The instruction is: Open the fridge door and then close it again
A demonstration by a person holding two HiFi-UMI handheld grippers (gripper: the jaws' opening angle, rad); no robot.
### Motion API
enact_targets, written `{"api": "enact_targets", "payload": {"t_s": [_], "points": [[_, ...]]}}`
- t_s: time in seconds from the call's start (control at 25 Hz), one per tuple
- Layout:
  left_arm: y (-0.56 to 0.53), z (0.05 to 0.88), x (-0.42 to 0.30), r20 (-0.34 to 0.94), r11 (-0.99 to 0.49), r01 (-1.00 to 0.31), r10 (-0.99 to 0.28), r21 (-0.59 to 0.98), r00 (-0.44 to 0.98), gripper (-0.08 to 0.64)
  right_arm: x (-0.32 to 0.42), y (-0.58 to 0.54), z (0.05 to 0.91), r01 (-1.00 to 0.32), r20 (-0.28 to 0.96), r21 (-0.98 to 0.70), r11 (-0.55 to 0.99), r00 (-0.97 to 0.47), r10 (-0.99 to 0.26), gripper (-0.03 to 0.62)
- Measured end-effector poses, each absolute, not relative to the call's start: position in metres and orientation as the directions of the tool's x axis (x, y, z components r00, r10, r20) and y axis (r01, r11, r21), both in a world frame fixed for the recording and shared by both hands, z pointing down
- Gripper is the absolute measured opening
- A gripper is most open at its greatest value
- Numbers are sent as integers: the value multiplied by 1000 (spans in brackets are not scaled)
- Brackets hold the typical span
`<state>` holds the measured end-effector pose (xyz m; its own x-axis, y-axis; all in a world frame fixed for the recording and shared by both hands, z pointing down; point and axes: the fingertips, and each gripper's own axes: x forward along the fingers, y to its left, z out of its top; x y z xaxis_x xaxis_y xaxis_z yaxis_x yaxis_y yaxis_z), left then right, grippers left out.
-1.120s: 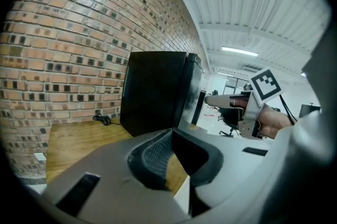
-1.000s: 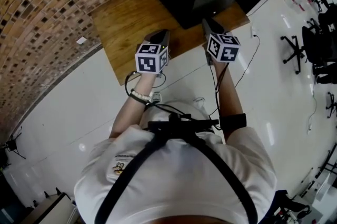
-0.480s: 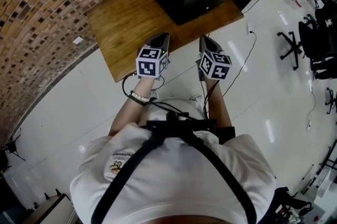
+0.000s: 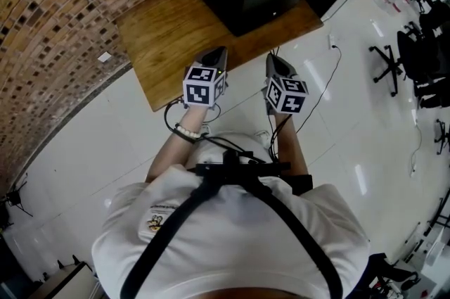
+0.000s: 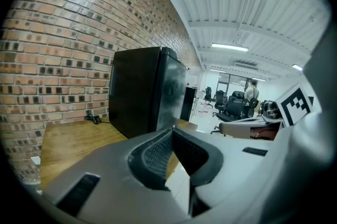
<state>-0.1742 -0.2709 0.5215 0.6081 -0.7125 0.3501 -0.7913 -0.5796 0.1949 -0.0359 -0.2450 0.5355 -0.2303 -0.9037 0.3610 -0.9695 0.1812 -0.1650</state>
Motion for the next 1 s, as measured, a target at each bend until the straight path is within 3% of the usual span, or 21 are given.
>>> {"api": "enact_targets", "payload": {"t_s": [1.0], "points": [[-275, 513, -171, 335, -581, -788, -715, 201, 613, 2, -36, -247, 529, -970, 367, -156, 186, -232, -901, 2]]}}
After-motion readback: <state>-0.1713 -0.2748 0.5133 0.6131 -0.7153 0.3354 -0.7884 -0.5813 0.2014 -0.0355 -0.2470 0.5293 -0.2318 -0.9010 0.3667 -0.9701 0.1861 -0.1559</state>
